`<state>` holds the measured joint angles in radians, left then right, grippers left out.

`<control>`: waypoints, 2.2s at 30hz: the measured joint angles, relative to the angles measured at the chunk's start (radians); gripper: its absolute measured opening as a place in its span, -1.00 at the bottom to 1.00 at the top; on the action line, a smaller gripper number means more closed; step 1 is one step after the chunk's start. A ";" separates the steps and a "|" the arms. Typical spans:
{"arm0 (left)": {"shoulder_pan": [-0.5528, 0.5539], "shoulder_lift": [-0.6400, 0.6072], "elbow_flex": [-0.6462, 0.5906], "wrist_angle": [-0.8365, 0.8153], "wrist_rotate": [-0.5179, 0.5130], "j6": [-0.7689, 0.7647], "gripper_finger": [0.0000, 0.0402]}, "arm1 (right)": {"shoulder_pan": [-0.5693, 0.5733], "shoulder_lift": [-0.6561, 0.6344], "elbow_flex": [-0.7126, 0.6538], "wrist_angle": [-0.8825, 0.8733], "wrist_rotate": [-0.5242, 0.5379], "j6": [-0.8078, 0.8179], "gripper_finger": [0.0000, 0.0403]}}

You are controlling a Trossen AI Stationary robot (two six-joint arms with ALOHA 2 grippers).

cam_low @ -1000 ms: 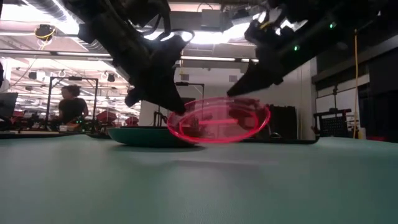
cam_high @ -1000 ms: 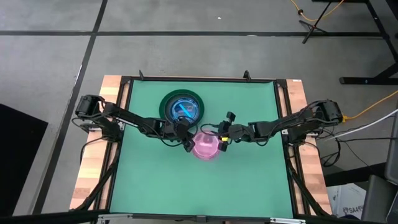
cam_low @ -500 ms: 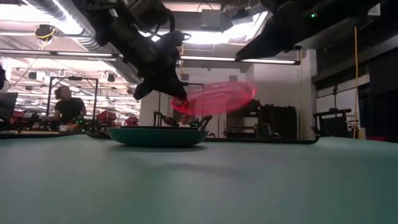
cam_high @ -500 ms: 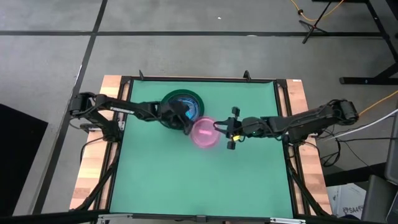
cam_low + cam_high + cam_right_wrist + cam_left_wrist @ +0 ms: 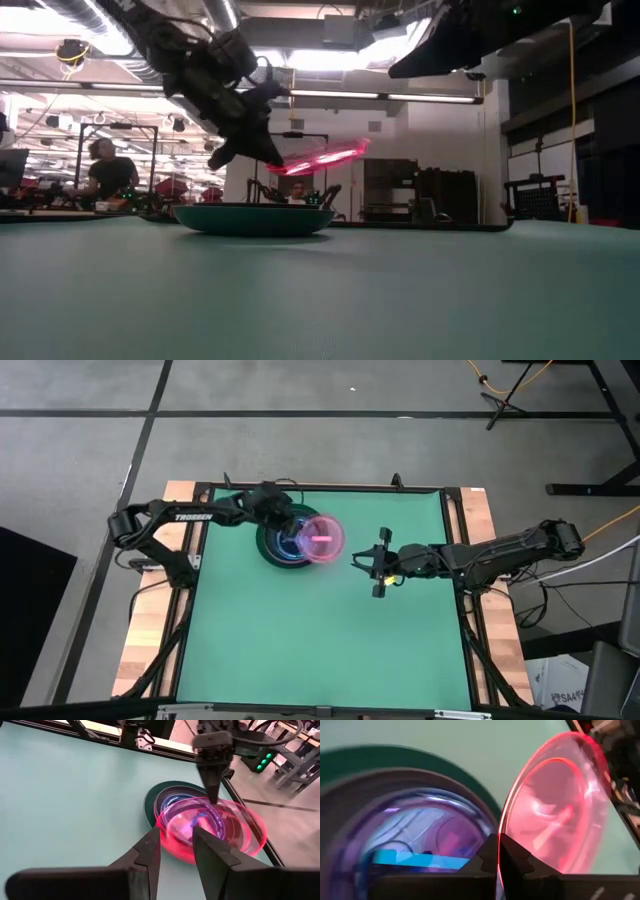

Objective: Stack plastic plates
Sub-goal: Stack the light pink plate on top of the blue plate

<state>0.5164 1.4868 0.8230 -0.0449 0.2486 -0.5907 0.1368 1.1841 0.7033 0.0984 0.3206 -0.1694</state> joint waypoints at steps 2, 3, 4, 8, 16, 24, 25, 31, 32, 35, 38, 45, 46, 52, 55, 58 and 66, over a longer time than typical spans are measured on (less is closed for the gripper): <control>0.043 0.000 0.000 -0.027 0.014 0.002 -1.00 | 0.000 0.000 0.000 -0.002 0.000 0.000 -0.47; 0.064 0.000 0.000 -0.046 0.016 0.007 -1.00 | 0.000 0.000 0.000 -0.003 0.000 0.000 -0.47; 0.082 0.000 0.000 -0.068 0.017 0.021 -1.00 | 0.000 0.000 0.000 -0.005 0.001 0.000 -0.47; 0.152 0.000 0.000 -0.162 0.031 0.057 -1.00 | 0.000 0.000 0.000 -0.018 0.001 0.000 -0.47; 0.223 0.000 0.000 -0.305 0.030 0.080 -1.00 | 0.000 0.000 0.000 -0.047 0.002 -0.001 -0.47; 0.225 0.000 0.000 -0.325 0.023 0.089 -1.00 | 0.000 0.001 0.000 -0.047 0.002 -0.001 -0.47; 0.225 0.000 0.000 -0.325 0.022 0.100 -1.00 | 0.000 0.001 0.000 -0.047 0.002 -0.001 -0.47; 0.224 0.000 0.000 -0.325 -0.019 0.114 -0.95 | 0.000 0.001 0.000 -0.047 0.003 -0.001 -0.47; 0.223 0.000 0.000 -0.325 -0.023 0.114 -0.93 | 0.000 0.001 0.000 -0.047 0.003 -0.001 -0.47; 0.220 0.000 0.000 -0.325 -0.027 0.114 -0.84 | 0.000 0.001 0.000 -0.047 0.003 -0.001 -0.47; 0.219 0.000 0.000 -0.326 -0.027 0.114 -0.76 | 0.000 0.001 0.000 -0.047 0.003 -0.001 -0.47; 0.201 0.000 0.000 -0.338 -0.029 0.130 -0.67 | 0.000 0.001 0.000 -0.048 0.002 -0.001 -0.47; 0.191 0.000 0.000 -0.341 -0.029 0.135 -0.67 | 0.000 0.001 0.000 -0.048 0.002 -0.001 -0.47; 0.125 0.000 -0.001 -0.345 -0.028 0.140 -0.67 | 0.000 0.001 0.000 -0.048 0.001 -0.001 -0.47; 0.114 0.000 -0.001 -0.345 -0.027 0.155 -0.67 | 0.000 0.001 0.000 -0.048 0.001 -0.001 -0.47; 0.120 0.000 -0.001 -0.345 -0.045 0.155 -0.67 | 0.000 0.001 0.000 -0.048 0.001 -0.001 -0.47; 0.139 0.000 -0.001 -0.346 -0.075 0.156 -0.67 | 0.000 0.001 0.000 -0.048 0.001 -0.001 -0.47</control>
<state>0.6552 1.4872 0.8219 -0.3908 0.1740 -0.4351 0.1371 1.1853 0.7036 0.0505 0.3214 -0.1699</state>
